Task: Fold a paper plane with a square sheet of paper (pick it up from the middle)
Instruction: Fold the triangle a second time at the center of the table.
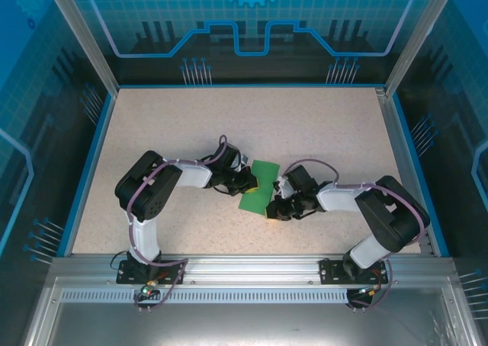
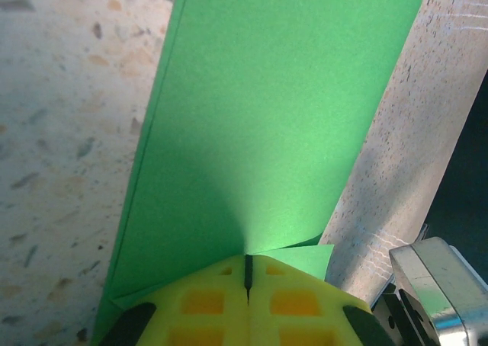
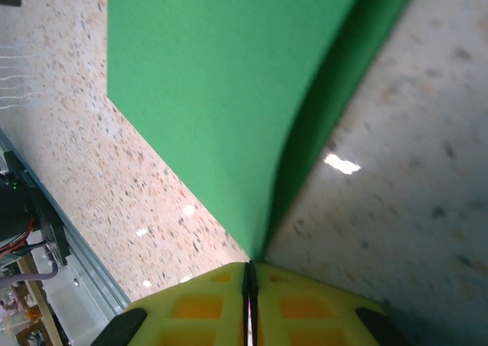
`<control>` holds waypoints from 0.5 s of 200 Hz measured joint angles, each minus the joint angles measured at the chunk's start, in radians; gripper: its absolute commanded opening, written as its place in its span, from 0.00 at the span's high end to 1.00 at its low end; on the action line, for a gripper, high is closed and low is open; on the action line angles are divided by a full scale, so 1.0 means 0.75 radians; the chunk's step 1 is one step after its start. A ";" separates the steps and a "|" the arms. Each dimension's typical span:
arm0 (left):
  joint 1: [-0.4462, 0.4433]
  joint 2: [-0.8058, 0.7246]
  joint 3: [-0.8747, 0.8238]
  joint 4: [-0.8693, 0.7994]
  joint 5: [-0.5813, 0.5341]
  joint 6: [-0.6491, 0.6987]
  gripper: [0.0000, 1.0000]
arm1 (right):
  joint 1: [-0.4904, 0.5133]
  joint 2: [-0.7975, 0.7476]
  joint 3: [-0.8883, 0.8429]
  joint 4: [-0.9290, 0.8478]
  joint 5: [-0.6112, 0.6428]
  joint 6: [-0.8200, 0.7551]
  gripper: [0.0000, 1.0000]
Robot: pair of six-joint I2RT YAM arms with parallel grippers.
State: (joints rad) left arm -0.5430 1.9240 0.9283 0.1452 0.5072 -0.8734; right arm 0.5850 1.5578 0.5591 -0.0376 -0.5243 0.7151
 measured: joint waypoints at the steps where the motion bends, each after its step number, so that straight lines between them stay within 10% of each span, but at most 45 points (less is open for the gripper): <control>1: 0.000 0.001 0.000 0.000 0.000 0.001 0.95 | -0.001 -0.002 0.000 -0.002 0.000 0.001 0.87; 100: 0.006 0.001 0.000 -0.001 0.009 0.000 0.95 | -0.004 0.137 0.270 0.028 0.006 0.065 0.87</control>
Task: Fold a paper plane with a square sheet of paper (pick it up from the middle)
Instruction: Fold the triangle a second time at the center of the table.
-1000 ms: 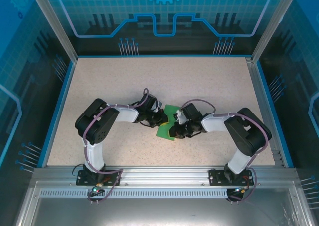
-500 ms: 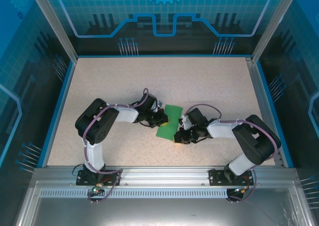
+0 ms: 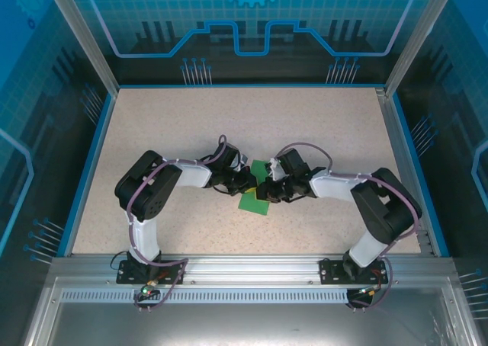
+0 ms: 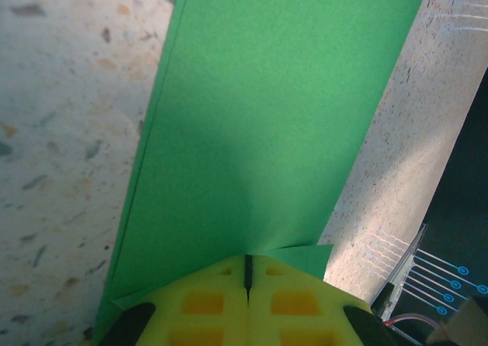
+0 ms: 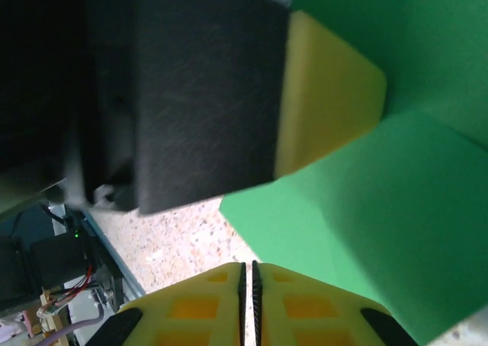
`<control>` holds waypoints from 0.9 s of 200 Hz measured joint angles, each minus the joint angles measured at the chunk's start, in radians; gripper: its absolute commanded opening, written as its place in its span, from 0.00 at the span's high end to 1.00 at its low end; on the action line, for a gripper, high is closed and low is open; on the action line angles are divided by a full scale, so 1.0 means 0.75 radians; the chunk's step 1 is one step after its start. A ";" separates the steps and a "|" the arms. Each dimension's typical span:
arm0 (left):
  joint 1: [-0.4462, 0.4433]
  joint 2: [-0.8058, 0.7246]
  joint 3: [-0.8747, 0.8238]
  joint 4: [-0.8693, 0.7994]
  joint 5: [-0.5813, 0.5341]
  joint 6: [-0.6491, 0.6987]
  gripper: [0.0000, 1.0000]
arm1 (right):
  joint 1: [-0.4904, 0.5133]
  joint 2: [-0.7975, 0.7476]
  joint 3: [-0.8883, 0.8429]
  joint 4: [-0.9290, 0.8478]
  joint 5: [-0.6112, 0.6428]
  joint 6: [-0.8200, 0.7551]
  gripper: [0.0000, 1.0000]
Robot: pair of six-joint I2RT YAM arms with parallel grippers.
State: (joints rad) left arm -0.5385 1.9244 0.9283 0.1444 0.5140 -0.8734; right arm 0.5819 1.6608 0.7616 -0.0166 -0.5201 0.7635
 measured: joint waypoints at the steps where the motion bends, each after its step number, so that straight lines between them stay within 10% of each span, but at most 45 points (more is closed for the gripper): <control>1: 0.000 0.000 0.000 0.000 0.000 0.000 0.95 | 0.000 0.007 0.002 0.001 0.000 0.000 0.87; 180: 0.002 0.000 0.000 -0.004 0.001 0.001 0.95 | -0.001 -0.153 -0.236 -0.124 0.030 -0.067 0.84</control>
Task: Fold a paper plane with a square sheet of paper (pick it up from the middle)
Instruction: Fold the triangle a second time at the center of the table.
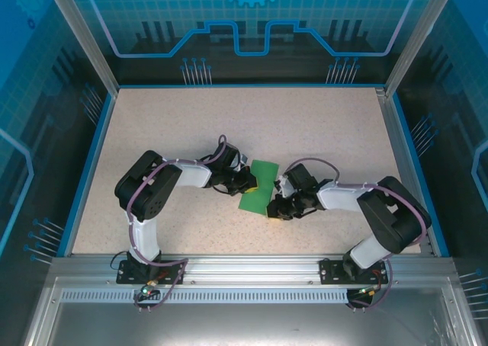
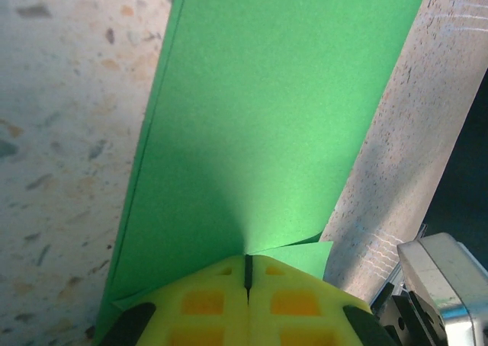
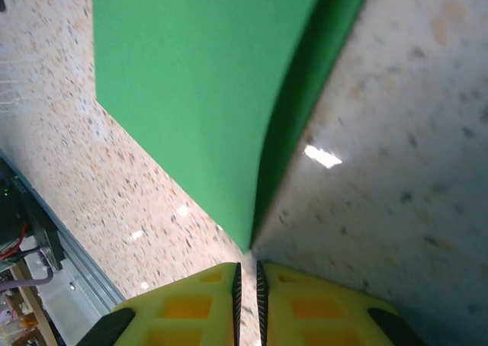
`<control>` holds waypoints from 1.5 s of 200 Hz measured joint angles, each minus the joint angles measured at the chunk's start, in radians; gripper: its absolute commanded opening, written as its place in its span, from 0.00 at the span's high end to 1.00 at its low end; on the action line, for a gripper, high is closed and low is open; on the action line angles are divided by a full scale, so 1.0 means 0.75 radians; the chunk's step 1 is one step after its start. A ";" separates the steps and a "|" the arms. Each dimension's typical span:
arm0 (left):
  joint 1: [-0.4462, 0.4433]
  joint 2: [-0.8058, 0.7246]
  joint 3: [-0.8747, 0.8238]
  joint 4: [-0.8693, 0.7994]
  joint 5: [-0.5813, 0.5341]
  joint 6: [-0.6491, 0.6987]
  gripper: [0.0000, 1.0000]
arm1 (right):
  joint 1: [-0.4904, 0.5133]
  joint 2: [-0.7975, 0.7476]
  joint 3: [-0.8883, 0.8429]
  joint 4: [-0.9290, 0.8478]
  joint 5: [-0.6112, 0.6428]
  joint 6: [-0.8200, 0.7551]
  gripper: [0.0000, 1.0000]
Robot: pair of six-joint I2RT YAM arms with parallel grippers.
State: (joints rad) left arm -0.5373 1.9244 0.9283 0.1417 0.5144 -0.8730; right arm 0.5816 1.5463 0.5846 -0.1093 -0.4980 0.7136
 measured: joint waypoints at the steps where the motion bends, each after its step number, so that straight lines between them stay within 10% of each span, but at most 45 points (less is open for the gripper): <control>1: 0.000 0.000 0.000 0.000 0.000 0.000 0.95 | 0.000 -0.002 0.000 -0.002 0.000 0.000 0.84; 211: 0.008 -0.033 0.024 -0.088 0.007 0.039 0.79 | 0.000 0.212 0.170 0.107 -0.001 0.055 0.89; 300: -0.021 -0.125 0.025 -0.162 0.010 0.055 0.96 | 0.000 0.212 0.172 0.102 0.001 0.050 0.91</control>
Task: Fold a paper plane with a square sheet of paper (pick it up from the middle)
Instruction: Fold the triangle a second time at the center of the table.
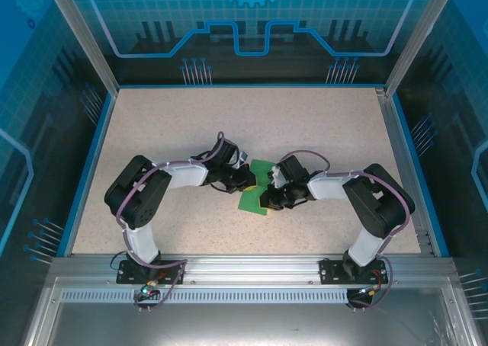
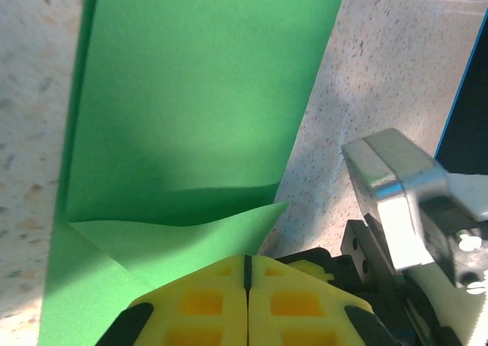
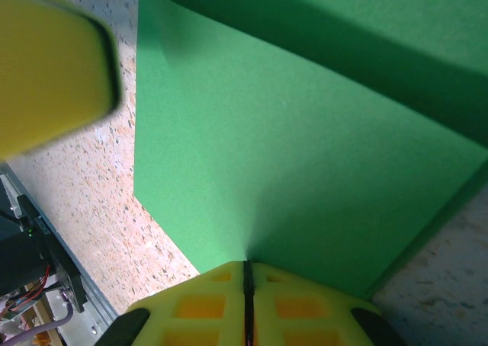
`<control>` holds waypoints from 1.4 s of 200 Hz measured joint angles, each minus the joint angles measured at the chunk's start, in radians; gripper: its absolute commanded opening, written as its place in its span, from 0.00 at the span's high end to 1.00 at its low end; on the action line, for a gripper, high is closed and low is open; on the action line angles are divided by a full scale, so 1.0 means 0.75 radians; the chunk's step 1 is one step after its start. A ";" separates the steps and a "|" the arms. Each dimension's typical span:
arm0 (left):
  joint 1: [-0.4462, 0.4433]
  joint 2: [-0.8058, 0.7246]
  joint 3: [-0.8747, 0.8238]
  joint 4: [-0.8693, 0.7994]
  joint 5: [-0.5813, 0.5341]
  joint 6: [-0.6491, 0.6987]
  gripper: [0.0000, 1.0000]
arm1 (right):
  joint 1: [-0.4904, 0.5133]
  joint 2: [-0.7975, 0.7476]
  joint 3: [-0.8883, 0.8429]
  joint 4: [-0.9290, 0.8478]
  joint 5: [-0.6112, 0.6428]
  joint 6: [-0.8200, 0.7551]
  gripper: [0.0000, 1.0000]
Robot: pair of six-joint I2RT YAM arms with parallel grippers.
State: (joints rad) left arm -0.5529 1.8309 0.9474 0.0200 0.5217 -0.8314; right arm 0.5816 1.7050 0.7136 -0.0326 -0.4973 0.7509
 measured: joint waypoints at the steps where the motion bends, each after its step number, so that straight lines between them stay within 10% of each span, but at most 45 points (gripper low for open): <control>1: -0.001 0.001 0.000 0.000 0.001 0.000 0.96 | 0.000 0.000 0.000 0.000 -0.001 0.000 0.91; 280: 0.081 0.111 -0.017 0.073 0.035 0.031 0.96 | 0.000 0.008 0.029 -0.060 0.014 -0.070 0.97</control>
State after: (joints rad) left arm -0.4919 1.9141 0.9348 0.0750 0.5480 -0.8082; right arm 0.5816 1.7107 0.7353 -0.0772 -0.4870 0.6983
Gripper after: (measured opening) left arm 0.054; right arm 0.045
